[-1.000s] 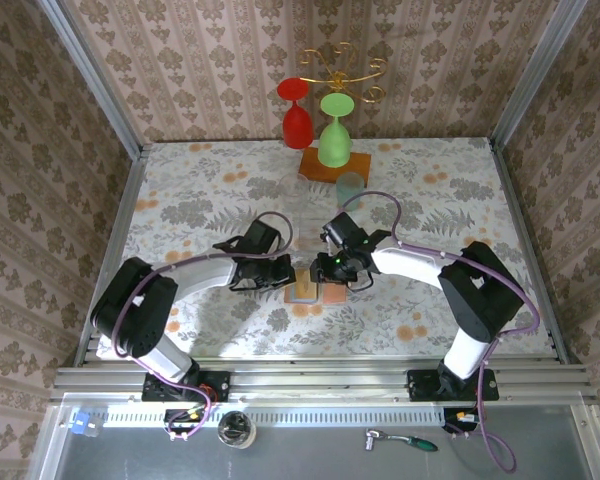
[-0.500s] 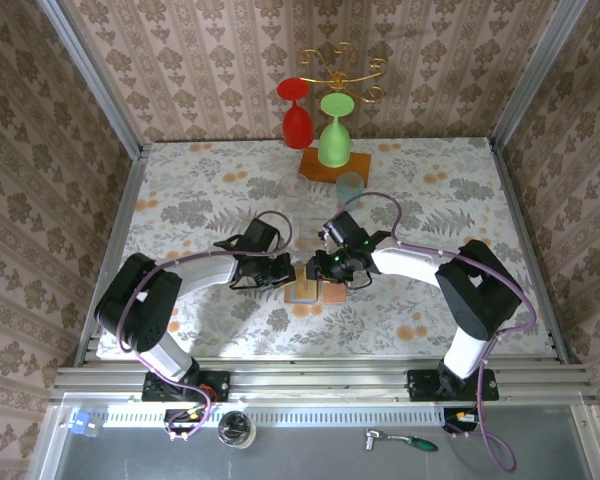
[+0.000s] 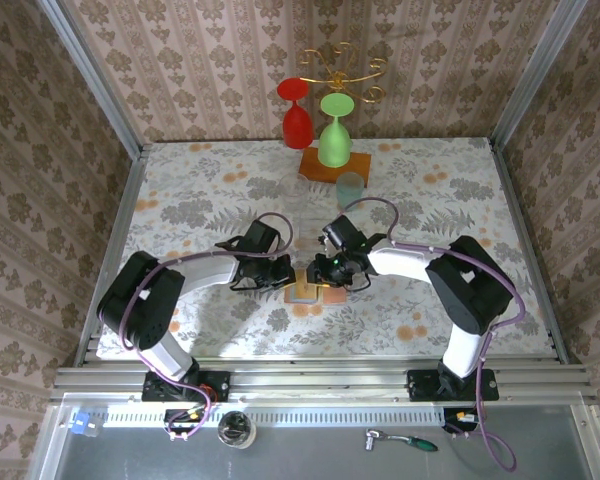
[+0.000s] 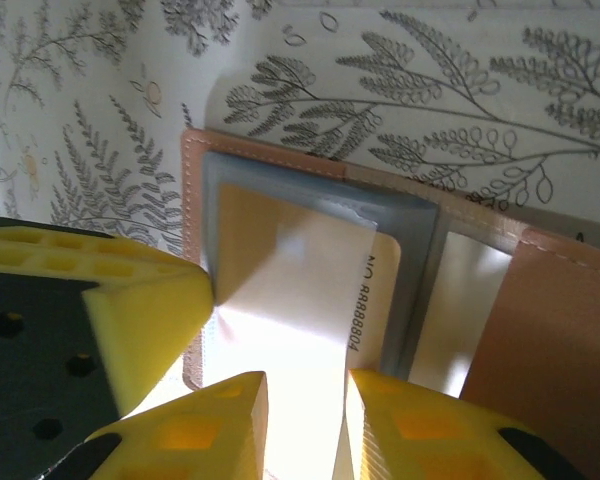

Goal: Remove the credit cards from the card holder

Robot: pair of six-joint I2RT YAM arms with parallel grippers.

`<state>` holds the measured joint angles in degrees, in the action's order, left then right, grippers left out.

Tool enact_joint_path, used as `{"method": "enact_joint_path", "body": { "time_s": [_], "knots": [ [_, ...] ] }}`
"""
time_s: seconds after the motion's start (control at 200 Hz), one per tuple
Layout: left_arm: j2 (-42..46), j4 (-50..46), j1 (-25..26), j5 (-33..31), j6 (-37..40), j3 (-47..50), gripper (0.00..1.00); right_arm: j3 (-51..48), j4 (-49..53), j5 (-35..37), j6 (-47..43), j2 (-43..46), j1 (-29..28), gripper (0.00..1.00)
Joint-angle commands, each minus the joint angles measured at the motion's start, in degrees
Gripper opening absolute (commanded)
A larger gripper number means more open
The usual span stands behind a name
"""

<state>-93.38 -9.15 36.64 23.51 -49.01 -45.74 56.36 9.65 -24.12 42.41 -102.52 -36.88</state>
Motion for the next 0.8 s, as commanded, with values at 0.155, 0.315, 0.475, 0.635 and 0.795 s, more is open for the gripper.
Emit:
{"method": "enact_joint_path", "body": {
  "time_s": [0.155, 0.315, 0.475, 0.635, 0.795],
  "knots": [
    [-0.1, -0.8, -0.7, -0.4, 0.2, 1.7, 0.0, -0.4, 1.8, 1.2, 0.0, -1.3, 0.4, 0.28],
    [0.1, -0.8, -0.7, -0.5, 0.2, 1.7, 0.0, 0.2, 5.3, 4.1, -1.3, 1.1, 0.4, 0.28],
    [0.7, -0.6, -0.7, -0.5, -0.1, 1.6, 0.0, 1.2, 8.4, 5.5, -2.6, 3.8, 0.4, 0.28],
    [2.0, -2.0, -0.7, -0.7, 0.2, 0.8, 0.0, 1.9, 9.9, 5.5, -2.9, 5.4, 0.4, 0.28],
    [3.8, -3.6, -0.7, -1.0, 0.5, -0.6, 0.0, 1.6, 10.2, 6.2, -3.0, 6.5, 0.4, 0.29]
  ]
}}
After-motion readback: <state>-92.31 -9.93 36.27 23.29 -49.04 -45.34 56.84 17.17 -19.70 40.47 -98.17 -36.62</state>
